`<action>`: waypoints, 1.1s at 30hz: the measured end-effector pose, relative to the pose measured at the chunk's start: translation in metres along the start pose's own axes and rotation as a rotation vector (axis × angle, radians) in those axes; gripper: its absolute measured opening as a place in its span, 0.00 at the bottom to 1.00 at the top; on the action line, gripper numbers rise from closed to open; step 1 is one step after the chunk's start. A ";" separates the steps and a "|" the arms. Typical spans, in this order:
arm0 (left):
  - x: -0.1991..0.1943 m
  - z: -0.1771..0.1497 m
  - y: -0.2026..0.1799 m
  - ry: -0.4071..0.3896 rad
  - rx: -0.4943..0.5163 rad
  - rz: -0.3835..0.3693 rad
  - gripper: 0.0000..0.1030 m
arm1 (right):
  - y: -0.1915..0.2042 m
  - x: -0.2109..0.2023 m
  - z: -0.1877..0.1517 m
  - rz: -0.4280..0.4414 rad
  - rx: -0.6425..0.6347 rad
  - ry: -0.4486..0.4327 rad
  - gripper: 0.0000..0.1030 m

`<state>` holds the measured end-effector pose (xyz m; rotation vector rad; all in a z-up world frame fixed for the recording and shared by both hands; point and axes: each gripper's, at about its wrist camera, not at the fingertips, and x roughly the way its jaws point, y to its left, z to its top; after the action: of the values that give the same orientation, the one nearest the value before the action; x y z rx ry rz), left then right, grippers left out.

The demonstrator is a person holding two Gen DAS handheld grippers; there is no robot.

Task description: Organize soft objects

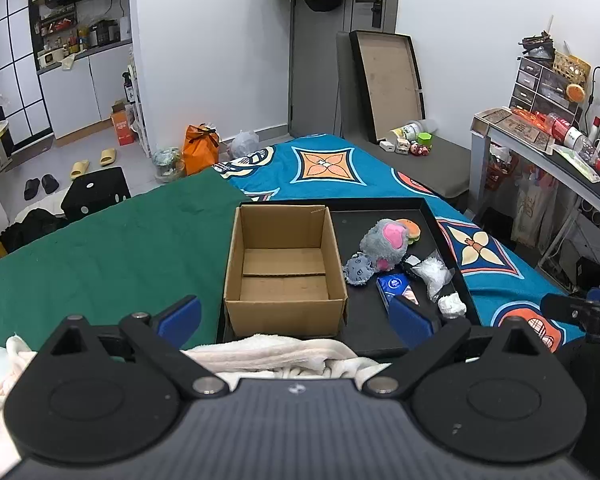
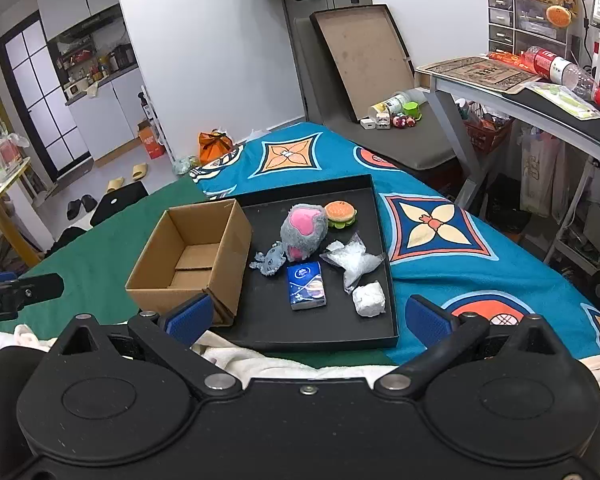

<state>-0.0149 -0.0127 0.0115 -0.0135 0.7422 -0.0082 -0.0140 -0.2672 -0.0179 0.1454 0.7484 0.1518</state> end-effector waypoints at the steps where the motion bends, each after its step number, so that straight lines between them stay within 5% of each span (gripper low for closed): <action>1: 0.000 -0.001 0.000 0.002 -0.001 -0.002 0.97 | 0.001 0.000 0.000 -0.002 -0.005 0.001 1.00; 33: -0.010 -0.020 -0.006 0.026 0.009 -0.040 0.97 | 0.016 -0.016 -0.010 0.032 -0.058 0.020 1.00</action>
<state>-0.0359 -0.0189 0.0037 -0.0194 0.7683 -0.0499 -0.0335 -0.2535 -0.0111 0.1011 0.7608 0.2055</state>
